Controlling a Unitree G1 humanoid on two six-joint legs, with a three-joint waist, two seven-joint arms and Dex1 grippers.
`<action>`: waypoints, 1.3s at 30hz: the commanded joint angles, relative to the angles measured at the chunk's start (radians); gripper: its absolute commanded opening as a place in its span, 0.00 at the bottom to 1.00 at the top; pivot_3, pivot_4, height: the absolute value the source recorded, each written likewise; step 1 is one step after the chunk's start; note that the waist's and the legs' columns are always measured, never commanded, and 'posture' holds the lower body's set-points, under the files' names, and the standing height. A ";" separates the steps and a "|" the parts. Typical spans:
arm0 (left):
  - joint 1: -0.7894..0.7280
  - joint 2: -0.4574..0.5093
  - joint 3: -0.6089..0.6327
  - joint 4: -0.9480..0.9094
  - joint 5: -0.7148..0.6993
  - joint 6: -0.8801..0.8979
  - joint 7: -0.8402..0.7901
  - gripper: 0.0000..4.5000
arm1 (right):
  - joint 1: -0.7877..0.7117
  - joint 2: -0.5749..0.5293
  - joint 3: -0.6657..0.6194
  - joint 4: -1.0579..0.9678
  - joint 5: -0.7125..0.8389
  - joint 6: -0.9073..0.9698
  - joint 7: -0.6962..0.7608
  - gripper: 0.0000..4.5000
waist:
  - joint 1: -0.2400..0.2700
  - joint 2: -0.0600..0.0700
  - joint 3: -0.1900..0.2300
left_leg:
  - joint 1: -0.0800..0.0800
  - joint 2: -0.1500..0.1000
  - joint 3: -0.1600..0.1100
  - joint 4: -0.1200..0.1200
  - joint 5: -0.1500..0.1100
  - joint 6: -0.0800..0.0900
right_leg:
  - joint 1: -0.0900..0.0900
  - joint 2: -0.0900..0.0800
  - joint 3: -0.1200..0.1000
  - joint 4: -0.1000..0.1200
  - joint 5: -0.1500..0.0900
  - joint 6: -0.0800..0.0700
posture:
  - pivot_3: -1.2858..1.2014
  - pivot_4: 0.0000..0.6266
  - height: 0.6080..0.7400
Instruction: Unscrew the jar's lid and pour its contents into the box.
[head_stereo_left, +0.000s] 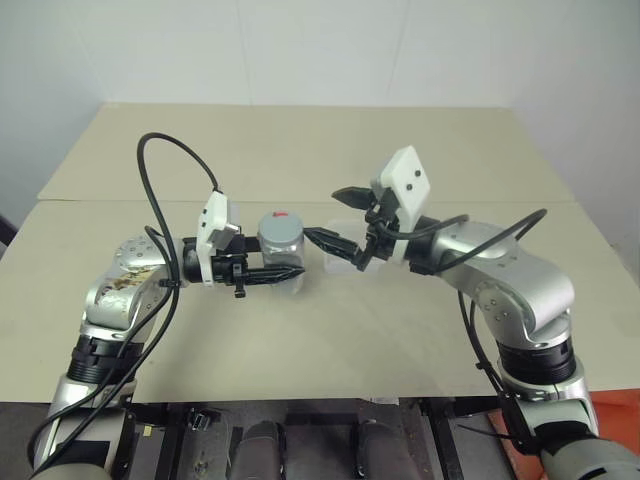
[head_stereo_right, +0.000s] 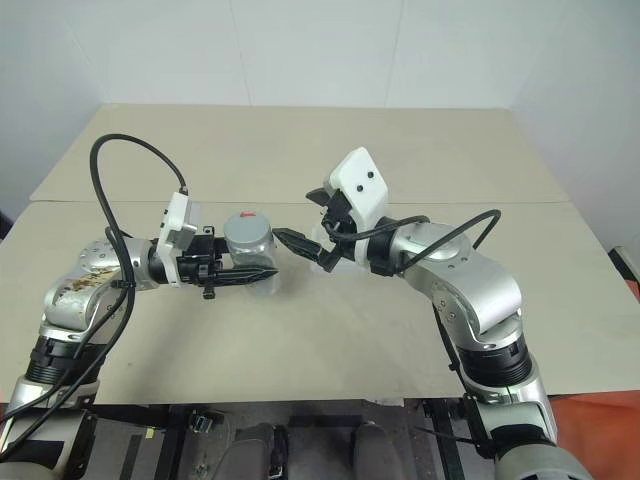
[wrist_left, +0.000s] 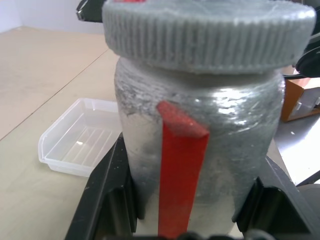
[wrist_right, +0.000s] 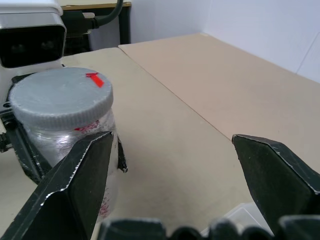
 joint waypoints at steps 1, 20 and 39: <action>-0.001 0.011 0.014 -0.033 -0.014 -0.001 -0.006 0.44 | -0.033 0.009 -0.019 -0.006 -0.016 -0.029 -0.007 0.99 | 0.000 0.000 0.000 | 0.000 0.000 0.000 0.000 0.000 0.000 | 0.000 0.000 0.000 0.000 0.000 0.000 | 0.52 0.24 1.00; -0.041 -0.037 -0.003 0.077 0.056 -0.079 0.018 0.44 | -0.018 -0.046 -0.043 -0.078 0.105 -0.032 0.144 0.99 | 0.000 0.000 0.000 | 0.000 0.000 -0.001 0.000 0.000 0.000 | 0.000 0.000 0.000 0.000 0.000 0.000 | 0.52 0.24 1.00; -0.055 -0.065 -0.011 0.074 0.058 -0.104 -0.012 0.44 | -0.119 0.137 0.044 0.067 -0.027 -0.015 0.005 0.99 | 0.000 0.000 0.000 | 0.000 0.000 0.000 0.000 0.000 0.000 | 0.000 0.000 0.000 0.001 0.000 0.000 | 0.52 0.24 1.00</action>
